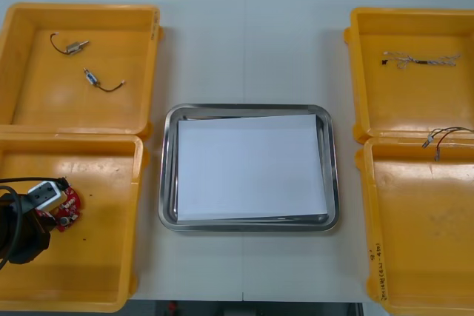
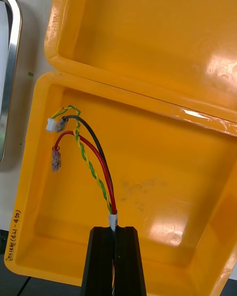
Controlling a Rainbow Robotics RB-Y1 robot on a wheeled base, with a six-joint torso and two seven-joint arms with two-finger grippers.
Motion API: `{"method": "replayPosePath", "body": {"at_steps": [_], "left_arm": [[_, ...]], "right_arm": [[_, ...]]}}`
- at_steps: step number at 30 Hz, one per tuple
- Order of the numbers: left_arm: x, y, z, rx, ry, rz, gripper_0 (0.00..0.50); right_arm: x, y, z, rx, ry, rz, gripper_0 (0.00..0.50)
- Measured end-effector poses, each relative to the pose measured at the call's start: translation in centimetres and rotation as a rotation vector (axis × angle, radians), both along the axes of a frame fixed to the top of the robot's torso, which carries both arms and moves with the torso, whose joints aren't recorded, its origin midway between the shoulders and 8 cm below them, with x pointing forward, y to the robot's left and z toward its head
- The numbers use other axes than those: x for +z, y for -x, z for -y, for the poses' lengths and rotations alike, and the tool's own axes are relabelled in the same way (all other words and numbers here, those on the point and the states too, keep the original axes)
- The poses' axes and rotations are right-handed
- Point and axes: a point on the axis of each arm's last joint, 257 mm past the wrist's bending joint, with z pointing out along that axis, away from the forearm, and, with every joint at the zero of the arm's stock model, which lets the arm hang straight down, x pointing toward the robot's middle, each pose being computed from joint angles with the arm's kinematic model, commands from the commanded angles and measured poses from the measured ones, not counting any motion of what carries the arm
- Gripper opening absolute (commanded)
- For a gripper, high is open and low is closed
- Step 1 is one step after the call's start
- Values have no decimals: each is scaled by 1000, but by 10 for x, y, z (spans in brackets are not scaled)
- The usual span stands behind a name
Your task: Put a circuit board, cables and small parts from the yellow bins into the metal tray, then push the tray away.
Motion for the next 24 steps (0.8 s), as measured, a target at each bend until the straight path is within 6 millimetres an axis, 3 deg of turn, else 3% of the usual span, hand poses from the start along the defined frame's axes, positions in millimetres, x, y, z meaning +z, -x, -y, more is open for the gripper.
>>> {"method": "replayPosePath", "body": {"at_steps": [18,24], "left_arm": [[4,0,2,-1,-1,-7,0],[24,-5,3,4,-13,-1,0]], "right_arm": [[0,0,0,0,0,0,0],[0,0,0,0,0,0,0]]}}
